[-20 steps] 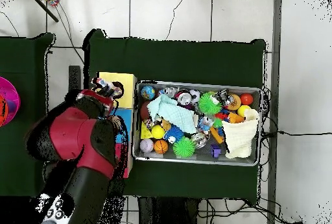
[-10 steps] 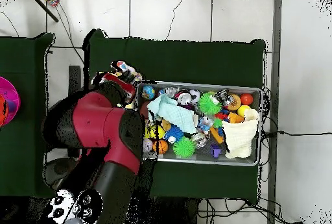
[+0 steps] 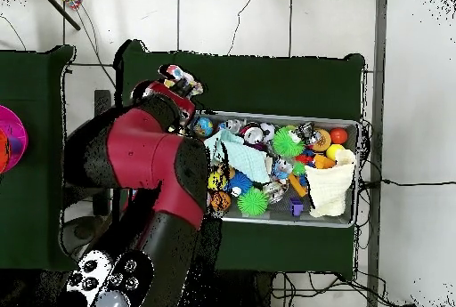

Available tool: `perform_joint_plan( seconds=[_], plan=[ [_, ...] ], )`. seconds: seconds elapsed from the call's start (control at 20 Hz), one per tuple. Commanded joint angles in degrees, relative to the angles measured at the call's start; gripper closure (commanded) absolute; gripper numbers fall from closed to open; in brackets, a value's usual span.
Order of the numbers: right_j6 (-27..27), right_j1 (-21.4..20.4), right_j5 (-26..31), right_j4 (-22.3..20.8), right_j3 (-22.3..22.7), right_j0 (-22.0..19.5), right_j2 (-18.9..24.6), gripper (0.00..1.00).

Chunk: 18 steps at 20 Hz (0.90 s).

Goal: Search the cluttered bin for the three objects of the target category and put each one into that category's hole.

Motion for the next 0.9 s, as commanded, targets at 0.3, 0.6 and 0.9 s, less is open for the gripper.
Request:
perform_joint_plan(
  seconds=[0.3, 0.6, 0.9],
  plan=[
    [13.5, 7.3, -4.5, 6.2, -3.7, 0.5, 3.0, 1.0],
    [13.4, 11.4, -8.6, 8.0, -4.7, 0.8, 0.6, 1.0],
    [11.7, 15.4, -10.0, 8.4, -5.5, 1.6, -2.8, 1.0]
  ],
)
